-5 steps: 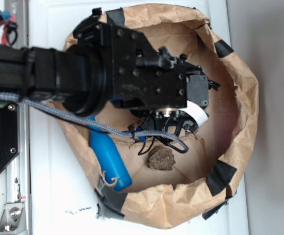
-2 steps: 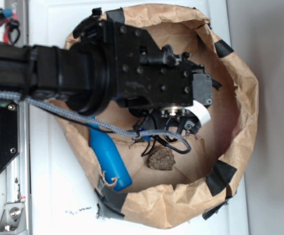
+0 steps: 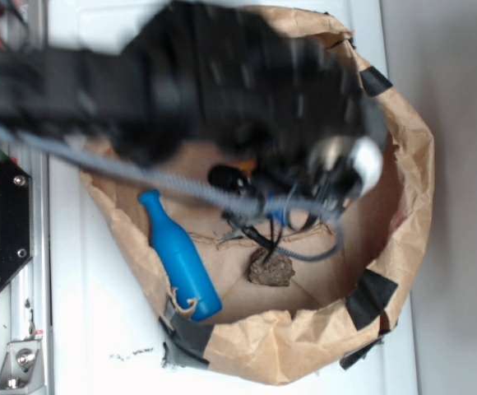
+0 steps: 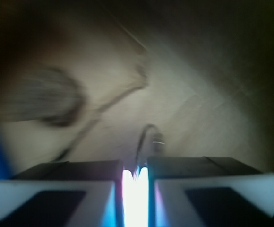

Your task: Grab the silver keys.

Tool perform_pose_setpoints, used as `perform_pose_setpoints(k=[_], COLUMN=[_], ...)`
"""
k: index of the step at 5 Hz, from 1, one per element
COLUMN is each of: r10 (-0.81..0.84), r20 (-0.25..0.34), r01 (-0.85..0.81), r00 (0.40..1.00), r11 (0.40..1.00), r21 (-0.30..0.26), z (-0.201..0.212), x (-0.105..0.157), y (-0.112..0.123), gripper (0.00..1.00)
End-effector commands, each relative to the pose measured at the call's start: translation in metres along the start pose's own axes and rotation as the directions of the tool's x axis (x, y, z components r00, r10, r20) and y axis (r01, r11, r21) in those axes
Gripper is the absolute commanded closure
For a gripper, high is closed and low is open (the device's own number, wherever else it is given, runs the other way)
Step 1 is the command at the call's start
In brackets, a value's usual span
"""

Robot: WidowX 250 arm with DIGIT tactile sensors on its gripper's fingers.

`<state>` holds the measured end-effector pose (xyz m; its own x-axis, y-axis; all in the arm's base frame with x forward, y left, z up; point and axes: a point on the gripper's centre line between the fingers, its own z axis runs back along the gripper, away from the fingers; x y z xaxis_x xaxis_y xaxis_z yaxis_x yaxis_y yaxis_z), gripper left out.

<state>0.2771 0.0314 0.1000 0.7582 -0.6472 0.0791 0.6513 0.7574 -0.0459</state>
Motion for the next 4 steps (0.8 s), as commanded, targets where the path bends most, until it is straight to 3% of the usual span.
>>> perform_pose_setpoints(k=[1, 3, 4], r10=[-0.091, -0.076, -0.075], r20=[0.277, 0.208, 0.218], r01=[0.111, 0.073, 0.072], r00=[0.956, 0.975, 0.973], r11=[0.992, 0.997, 0.997], r21=[-0.056, 0.02, 0.017], z=[0.07, 0.06, 0.054], x=[-0.017, -0.008, -0.007], y=[-0.004, -0.004, 0.002], gripper=[1.0, 1.0, 1.0])
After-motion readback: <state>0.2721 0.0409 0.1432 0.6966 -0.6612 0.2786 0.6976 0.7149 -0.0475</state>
